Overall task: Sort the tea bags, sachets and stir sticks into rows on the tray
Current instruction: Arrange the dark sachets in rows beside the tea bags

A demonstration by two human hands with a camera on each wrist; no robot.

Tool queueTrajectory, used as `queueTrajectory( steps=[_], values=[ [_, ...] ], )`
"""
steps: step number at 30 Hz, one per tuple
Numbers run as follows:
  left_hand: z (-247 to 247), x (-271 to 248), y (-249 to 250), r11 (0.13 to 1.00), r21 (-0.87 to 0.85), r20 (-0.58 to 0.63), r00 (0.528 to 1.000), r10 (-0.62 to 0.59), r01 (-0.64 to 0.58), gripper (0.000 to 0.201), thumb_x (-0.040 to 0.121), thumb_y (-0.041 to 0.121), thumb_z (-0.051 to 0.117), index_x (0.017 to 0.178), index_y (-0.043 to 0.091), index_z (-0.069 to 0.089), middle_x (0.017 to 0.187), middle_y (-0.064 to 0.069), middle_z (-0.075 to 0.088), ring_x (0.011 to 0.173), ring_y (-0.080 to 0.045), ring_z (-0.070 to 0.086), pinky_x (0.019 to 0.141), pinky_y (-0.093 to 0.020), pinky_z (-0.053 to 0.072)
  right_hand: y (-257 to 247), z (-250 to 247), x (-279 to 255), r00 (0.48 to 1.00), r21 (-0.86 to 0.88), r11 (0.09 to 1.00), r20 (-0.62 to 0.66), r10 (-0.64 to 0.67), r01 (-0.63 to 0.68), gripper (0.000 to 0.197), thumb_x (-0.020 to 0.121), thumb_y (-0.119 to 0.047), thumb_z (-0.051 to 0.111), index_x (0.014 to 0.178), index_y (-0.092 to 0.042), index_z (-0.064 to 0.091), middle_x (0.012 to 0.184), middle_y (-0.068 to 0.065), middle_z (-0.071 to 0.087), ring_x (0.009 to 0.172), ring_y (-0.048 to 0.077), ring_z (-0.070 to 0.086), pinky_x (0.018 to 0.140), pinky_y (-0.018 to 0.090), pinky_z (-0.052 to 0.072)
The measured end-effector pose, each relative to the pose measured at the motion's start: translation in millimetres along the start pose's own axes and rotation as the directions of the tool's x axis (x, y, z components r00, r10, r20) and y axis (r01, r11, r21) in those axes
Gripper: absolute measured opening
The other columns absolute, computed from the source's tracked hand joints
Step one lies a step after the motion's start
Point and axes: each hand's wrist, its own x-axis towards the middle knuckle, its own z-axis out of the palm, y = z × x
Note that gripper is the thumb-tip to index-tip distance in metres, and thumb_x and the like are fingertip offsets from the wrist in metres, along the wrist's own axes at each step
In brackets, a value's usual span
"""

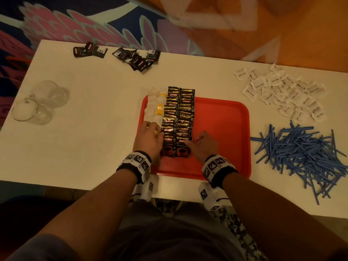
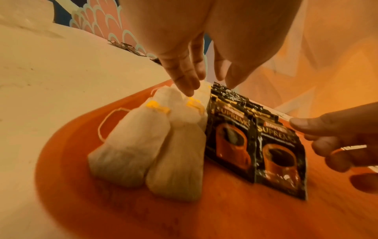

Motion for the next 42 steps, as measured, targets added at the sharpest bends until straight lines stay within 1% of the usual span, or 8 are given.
queueTrajectory(
  steps=[2,6,12,20,25,30,35,42],
  values=[
    [-11,14,-1,1.000,0.020,0.024,1.000,0.013,-0.014,0.018,0.095,0.024,0.060,0.110,0.015,0.061,0.127,-0.007,0.050,0.109,-0.026,0.055,0.092,-0.033,0.045,-10,-3,2,1.000,-0.018,1.000,-0.003,-0.024,0.024,0.034,0.083,-0.047,0.070,0.094,-0.022,0.050,0.089,-0.004,0.060,0.083,0.014,0.059,0.071,0.032,0.055],
    [-36,59,-9,0.990,0.137,0.097,0.995,0.010,-0.023,0.038,0.095,0.025,0.056,0.132,0.017,0.056,0.141,-0.011,0.043,0.123,-0.032,0.050,0.103,-0.039,0.043,-37,-4,4,0.996,-0.033,0.995,-0.005,-0.091,0.091,0.027,0.089,-0.042,0.066,0.097,-0.023,0.050,0.086,-0.005,0.059,0.079,0.011,0.058,0.060,0.024,0.046],
    [-75,151,-26,0.951,0.310,0.181,0.982,-0.054,-0.005,0.057,0.098,0.036,0.054,0.151,0.020,0.037,0.158,-0.016,0.022,0.141,-0.041,0.028,0.115,-0.047,0.031,-75,16,6,0.990,0.034,0.990,-0.017,-0.139,0.140,0.024,0.087,-0.034,0.069,0.101,-0.022,0.054,0.088,-0.007,0.059,0.079,0.009,0.059,0.061,0.020,0.046],
    [-102,278,-37,0.881,0.465,0.232,0.973,-0.019,-0.093,0.084,0.088,0.042,0.067,0.156,0.026,0.020,0.164,-0.015,0.005,0.148,-0.043,0.011,0.119,-0.056,0.023,-105,48,2,0.979,0.034,0.980,-0.056,-0.195,0.197,0.019,0.087,-0.030,0.071,0.092,-0.024,0.054,0.082,-0.010,0.058,0.072,0.001,0.053,0.059,0.011,0.038],
    [-99,326,-32,0.811,0.548,0.312,0.950,0.033,-0.208,0.101,0.080,0.061,0.069,0.157,0.035,0.009,0.166,-0.013,-0.002,0.149,-0.047,0.000,0.118,-0.065,0.012,-119,70,-1,0.983,0.104,0.979,-0.070,-0.170,0.176,0.017,0.087,-0.026,0.071,0.088,-0.025,0.054,0.080,-0.008,0.060,0.065,-0.001,0.054,0.056,0.011,0.043],
    [-78,319,-50,0.834,0.524,0.348,0.937,-0.022,-0.175,0.075,0.095,0.046,0.056,0.157,0.034,0.015,0.165,-0.015,0.002,0.147,-0.051,0.005,0.118,-0.061,0.018,-124,83,-3,0.987,0.078,0.986,-0.073,-0.142,0.148,0.020,0.085,-0.026,0.073,0.089,-0.028,0.053,0.081,-0.010,0.060,0.070,0.002,0.056,0.060,0.010,0.043],
    [-78,266,-78,0.811,0.521,0.208,0.961,0.182,-0.266,0.047,0.097,0.015,0.045,0.143,0.021,0.049,0.146,-0.017,0.041,0.128,-0.045,0.041,0.100,-0.053,0.045,-138,95,0,0.994,0.072,0.992,-0.043,-0.097,0.100,0.017,0.087,-0.026,0.071,0.092,-0.023,0.056,0.077,-0.011,0.058,0.067,0.001,0.055,0.057,0.011,0.043],
    [-96,195,-104,0.860,0.437,0.248,0.954,0.168,-0.265,0.039,0.099,0.016,0.046,0.137,0.019,0.056,0.144,-0.006,0.050,0.130,-0.033,0.043,0.102,-0.043,0.042,-168,117,10,0.994,0.095,0.995,0.105,-0.044,0.034,0.020,0.091,-0.028,0.067,0.104,-0.019,0.055,0.087,-0.008,0.059,0.073,0.003,0.058,0.054,0.010,0.043]
  ],
)
